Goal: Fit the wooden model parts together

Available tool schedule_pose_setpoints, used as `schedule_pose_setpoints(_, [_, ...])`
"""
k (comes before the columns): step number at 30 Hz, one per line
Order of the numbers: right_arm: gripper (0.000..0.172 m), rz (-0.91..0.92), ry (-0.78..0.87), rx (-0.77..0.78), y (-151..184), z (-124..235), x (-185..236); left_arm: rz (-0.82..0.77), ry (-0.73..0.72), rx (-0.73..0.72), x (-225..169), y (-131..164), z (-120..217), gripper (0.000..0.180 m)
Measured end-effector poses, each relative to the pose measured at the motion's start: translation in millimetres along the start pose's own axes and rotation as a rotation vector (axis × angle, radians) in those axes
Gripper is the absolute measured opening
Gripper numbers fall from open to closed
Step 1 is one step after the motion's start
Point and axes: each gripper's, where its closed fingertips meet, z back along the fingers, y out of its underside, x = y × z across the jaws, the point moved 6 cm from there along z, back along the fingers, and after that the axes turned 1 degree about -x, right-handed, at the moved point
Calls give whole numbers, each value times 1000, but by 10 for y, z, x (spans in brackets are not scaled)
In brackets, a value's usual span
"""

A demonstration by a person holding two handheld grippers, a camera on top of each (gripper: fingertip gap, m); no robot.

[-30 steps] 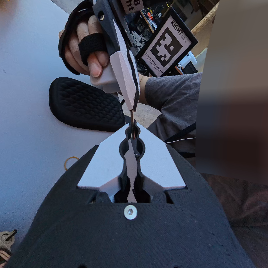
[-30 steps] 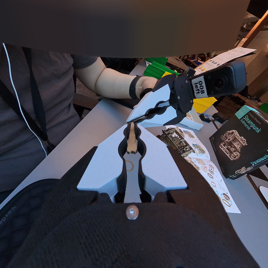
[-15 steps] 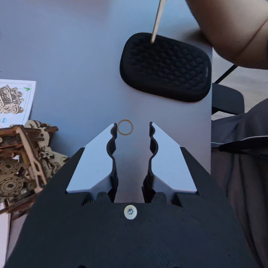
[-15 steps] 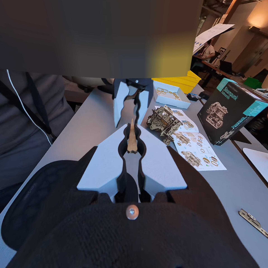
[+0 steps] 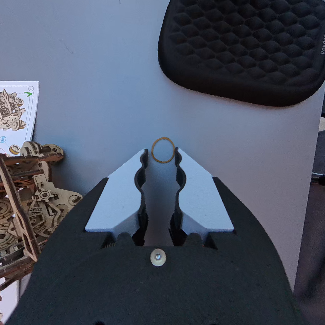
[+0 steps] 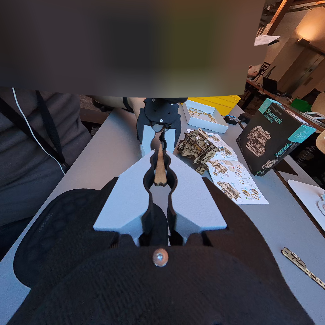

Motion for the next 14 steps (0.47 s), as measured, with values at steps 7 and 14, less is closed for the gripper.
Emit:
schedule_pose_setpoints(7, [4, 3, 2, 2, -5, -1, 5, -75, 0, 44, -49, 7, 18, 0])
schedule_pose_setpoints(14, [3, -19, 6, 38, 73, -77, -14, -25, -19, 24, 1, 16, 101, 0])
